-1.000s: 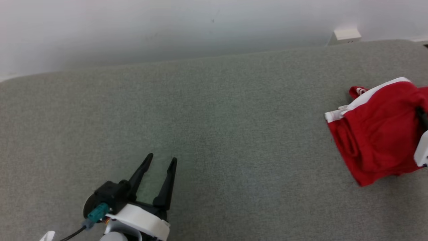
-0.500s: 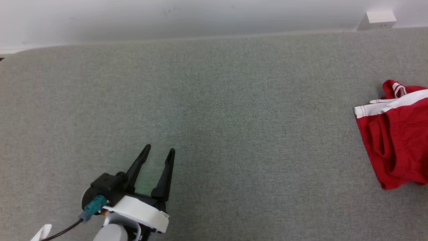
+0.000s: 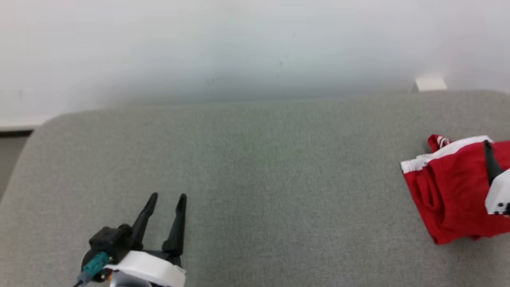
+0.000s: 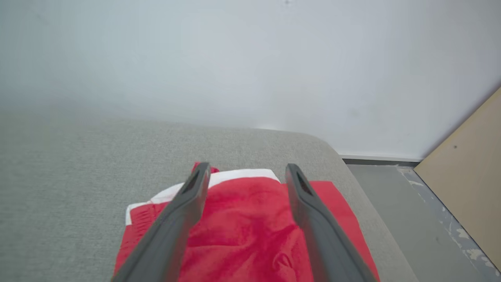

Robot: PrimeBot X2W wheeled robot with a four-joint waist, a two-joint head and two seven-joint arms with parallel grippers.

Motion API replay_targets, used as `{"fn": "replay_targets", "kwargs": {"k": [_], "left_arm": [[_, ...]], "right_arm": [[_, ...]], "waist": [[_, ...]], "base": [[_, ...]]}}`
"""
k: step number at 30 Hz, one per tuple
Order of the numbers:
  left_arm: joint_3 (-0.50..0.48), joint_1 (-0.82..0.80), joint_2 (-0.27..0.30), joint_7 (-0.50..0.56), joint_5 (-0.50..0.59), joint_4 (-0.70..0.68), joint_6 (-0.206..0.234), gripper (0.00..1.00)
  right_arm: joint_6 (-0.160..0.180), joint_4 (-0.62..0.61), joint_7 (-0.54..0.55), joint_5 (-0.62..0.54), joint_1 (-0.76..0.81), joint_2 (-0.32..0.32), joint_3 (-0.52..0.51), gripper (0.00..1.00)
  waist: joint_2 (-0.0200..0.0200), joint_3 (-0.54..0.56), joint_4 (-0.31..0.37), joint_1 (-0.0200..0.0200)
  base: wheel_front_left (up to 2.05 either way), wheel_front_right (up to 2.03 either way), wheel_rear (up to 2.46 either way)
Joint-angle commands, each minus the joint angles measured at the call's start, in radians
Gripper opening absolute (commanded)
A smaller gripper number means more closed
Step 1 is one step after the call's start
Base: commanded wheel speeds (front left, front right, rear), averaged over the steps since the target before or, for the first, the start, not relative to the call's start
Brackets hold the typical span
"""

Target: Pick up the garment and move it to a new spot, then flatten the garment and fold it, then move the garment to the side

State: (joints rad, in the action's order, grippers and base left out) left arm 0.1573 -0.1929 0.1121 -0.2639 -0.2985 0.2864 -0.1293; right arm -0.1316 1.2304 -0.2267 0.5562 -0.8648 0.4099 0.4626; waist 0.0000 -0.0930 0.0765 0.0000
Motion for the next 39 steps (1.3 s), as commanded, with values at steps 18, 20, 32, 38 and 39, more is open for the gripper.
{"fn": "replay_targets", "kwargs": {"k": [18,20,32,38,39], "left_arm": [[-0.120,0.097,-0.011,0.001,0.005,-0.028,0.005,1.00],[-0.124,0.111,-0.015,0.001,0.011,-0.028,0.003,1.00],[-0.128,0.168,-0.031,0.000,0.064,-0.031,-0.001,1.00],[-0.129,0.175,-0.039,0.001,0.086,-0.028,-0.002,1.00],[-0.131,0.174,-0.040,0.001,0.089,-0.027,-0.002,1.00]], "right_arm": [[0.002,-0.623,-0.037,-0.046,0.457,-0.100,-0.248,1.00],[0.002,-0.700,-0.037,-0.088,0.532,-0.141,-0.287,1.00],[0.002,-0.998,-0.038,-0.237,0.812,-0.279,-0.417,1.00],[0.002,-1.014,-0.038,-0.246,0.840,-0.295,-0.423,1.00],[0.002,-1.015,-0.038,-0.244,0.840,-0.296,-0.424,1.00]], "waist": [[0.0000,0.157,-0.033,0.0000],[0.0000,0.159,-0.029,0.0000],[0.0000,0.165,-0.013,0.0000],[0.0000,0.158,-0.011,0.0000],[0.0000,0.157,-0.012,0.0000]], "base": [[0.00,0.00,0.00],[0.00,0.00,0.00],[0.00,0.00,0.00],[0.00,0.00,0.00],[0.00,0.00,0.00]]}}
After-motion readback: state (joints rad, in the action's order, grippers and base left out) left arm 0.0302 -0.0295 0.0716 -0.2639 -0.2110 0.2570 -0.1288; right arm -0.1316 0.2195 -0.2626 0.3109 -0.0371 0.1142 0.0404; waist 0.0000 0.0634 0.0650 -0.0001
